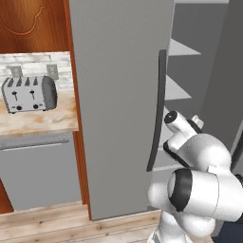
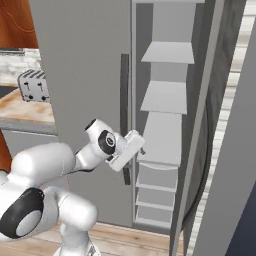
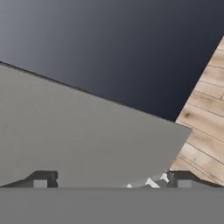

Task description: Place one of the steaks on the plate and the other in the bowl. Then place the bowl in the fridge.

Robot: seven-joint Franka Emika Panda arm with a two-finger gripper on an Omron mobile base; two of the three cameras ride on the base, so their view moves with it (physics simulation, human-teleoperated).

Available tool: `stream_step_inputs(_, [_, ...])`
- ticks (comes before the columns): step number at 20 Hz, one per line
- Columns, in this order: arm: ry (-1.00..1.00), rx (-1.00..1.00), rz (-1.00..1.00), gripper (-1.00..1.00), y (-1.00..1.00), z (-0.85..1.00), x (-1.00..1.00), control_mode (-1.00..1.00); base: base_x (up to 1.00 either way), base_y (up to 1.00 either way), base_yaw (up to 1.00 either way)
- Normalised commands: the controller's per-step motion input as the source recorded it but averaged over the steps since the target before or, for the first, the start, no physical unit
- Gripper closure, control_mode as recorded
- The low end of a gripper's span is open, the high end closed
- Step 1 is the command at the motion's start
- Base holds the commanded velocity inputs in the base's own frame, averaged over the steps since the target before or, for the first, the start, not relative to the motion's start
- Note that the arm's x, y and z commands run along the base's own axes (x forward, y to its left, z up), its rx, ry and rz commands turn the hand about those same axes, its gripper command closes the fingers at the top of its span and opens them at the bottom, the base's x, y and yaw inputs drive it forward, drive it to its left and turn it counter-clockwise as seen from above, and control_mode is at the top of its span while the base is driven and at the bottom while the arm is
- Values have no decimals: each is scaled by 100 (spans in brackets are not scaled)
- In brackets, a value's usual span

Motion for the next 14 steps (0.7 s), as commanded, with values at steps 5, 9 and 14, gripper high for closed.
stream_step_inputs(5, [-31, 54, -50, -100, 32, 0, 13, -100, 0, 0, 0])
stream_step_inputs(9, [-49, 60, -55, -100, 29, 0, 0, -100, 0, 0, 0])
stream_step_inputs(14, [-66, 36, -51, -100, 35, 0, 0, -100, 0, 0, 0])
